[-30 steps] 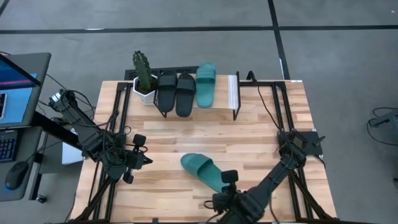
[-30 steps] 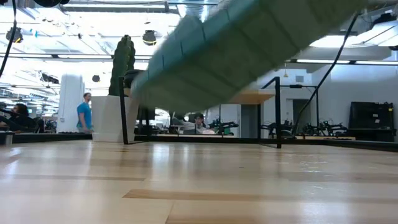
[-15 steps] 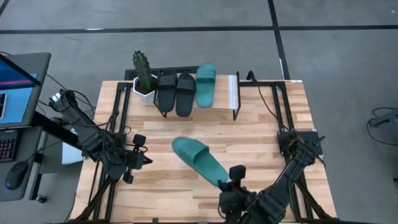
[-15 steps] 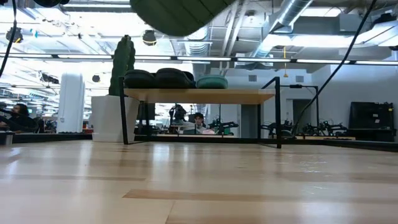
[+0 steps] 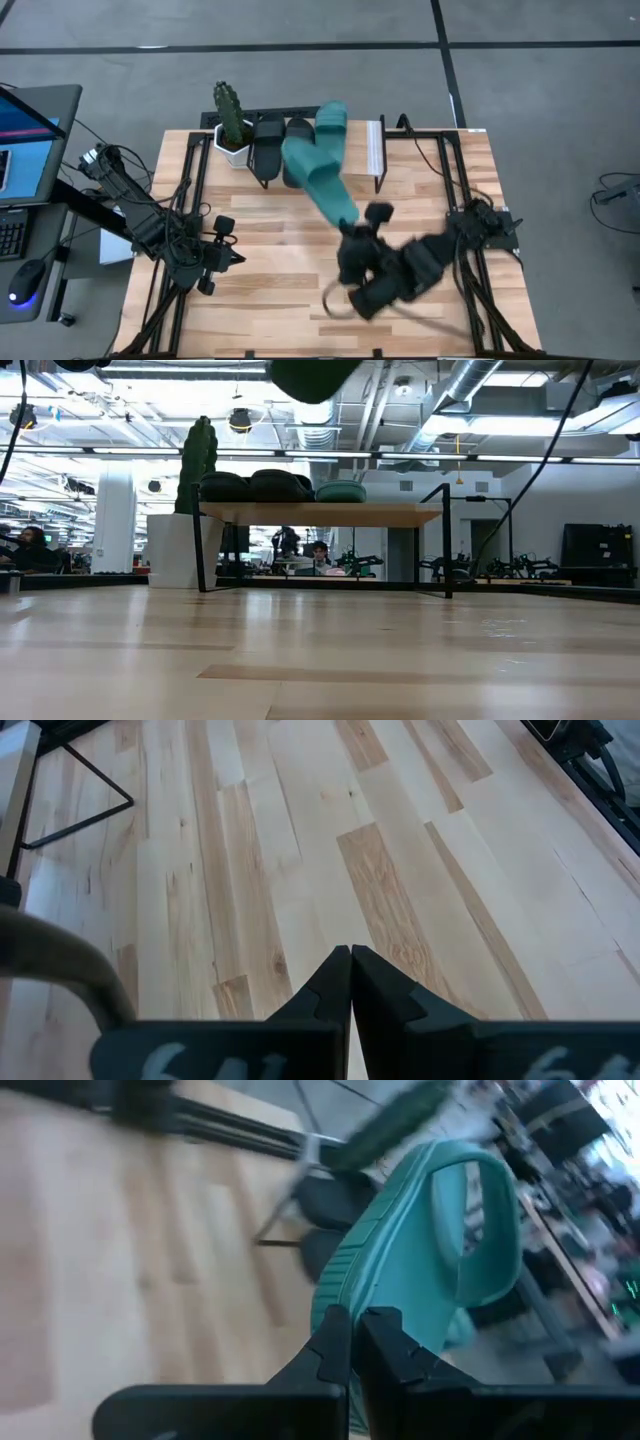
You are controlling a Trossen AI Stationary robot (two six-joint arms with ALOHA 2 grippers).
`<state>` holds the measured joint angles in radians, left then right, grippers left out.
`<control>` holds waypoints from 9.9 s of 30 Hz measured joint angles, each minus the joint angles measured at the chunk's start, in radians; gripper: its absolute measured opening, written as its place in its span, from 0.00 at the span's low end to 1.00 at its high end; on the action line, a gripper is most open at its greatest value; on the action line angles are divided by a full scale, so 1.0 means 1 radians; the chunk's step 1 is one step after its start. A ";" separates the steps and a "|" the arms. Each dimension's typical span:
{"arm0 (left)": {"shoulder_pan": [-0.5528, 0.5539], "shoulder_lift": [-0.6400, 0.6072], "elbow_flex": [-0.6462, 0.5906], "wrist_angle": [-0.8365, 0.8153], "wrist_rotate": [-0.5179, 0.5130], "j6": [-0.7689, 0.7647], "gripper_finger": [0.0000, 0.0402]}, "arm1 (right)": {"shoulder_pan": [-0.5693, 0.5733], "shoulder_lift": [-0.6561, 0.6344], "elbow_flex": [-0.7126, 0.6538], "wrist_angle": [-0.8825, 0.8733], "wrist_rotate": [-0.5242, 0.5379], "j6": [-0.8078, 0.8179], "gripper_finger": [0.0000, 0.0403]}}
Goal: Pick and place slides into the shelf
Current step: Put the green slide on the shelf
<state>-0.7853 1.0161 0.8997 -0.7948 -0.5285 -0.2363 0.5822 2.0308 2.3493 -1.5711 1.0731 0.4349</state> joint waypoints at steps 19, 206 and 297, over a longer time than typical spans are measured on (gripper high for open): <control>0.000 0.000 -0.012 -0.003 0.000 -0.003 0.00 | -0.440 -0.049 0.000 0.000 -0.023 -0.123 0.01; 0.000 0.000 -0.013 0.000 0.010 -0.024 0.00 | -0.099 0.162 -0.728 0.219 -0.342 0.198 0.53; 0.000 0.000 -0.013 0.008 0.053 -0.053 0.00 | -0.367 -0.112 -0.685 0.008 -1.344 0.104 0.32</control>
<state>-0.7849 1.0164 0.8867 -0.7869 -0.4759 -0.2890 0.2153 1.9190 1.6645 -1.5634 -0.2706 0.5389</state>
